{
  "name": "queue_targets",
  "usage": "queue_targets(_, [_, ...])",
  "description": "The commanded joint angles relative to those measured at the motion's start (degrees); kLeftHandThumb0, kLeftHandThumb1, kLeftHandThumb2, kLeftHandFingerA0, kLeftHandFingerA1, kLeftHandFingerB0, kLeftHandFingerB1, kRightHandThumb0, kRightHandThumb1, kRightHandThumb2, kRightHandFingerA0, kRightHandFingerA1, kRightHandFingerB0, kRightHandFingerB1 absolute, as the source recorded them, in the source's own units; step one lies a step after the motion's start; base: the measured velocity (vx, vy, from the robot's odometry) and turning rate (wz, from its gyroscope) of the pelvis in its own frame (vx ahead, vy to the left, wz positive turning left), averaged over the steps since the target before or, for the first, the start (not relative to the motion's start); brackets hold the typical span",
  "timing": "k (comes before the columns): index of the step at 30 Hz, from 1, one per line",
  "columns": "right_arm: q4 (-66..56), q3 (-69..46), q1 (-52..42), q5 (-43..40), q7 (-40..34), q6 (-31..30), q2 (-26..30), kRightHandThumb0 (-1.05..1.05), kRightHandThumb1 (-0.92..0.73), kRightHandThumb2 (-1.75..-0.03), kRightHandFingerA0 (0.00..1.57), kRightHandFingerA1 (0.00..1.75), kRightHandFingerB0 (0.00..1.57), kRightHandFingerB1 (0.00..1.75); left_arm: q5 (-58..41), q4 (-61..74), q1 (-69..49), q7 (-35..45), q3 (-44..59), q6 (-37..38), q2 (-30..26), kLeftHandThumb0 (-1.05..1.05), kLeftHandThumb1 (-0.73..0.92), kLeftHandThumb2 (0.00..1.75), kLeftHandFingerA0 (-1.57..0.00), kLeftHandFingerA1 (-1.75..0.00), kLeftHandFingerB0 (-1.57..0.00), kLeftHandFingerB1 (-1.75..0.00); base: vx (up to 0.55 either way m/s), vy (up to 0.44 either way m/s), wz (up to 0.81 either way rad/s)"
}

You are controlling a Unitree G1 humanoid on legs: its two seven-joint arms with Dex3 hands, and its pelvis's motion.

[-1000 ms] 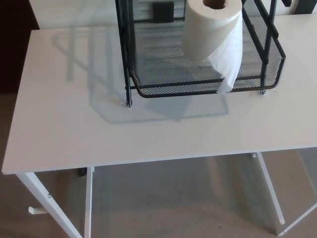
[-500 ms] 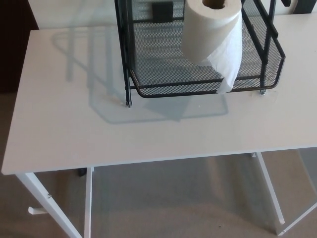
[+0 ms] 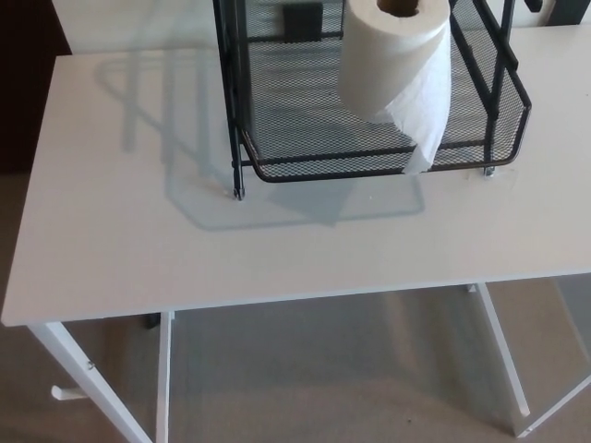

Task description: The robot walks towards a desk on which a file tray is kept in the middle and a toilet paper roll is kept on its right. The robot uses its right hand to hook on finger in the gap of the roll and grabs it, lifts it and places it on the tray.

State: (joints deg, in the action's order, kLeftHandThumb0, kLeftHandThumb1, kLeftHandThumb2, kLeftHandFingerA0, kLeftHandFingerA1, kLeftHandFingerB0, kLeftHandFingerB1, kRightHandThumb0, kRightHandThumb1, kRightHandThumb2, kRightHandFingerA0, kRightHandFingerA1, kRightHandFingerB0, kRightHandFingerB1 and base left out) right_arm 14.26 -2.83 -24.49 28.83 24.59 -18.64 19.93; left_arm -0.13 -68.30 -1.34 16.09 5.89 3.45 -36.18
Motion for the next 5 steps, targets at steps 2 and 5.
queue_targets(2, [0.64,1.99,0.65,-0.53,-2.23,-1.16,2.53,-1.0,-0.67,-0.66,0.23,0.44,0.22,0.44,0.75,-1.69,0.57,-0.2,0.53,1.89,-0.84,-0.74,0.92,0.81,-0.3,-0.71,-0.27,-0.65,0.0,0.0,0.0])
queue_targets(5, [-1.58,2.63,-0.28,-0.16,-2.11,-1.84,3.35,-1.0,-0.66,-0.66,0.22,0.44,0.22,0.44,1.04,-2.18,0.76,-0.44,0.39,2.6,-0.83,-0.73,0.92,0.82,-0.31,-0.71,-0.27,-0.65,0.0,0.0,0.0])
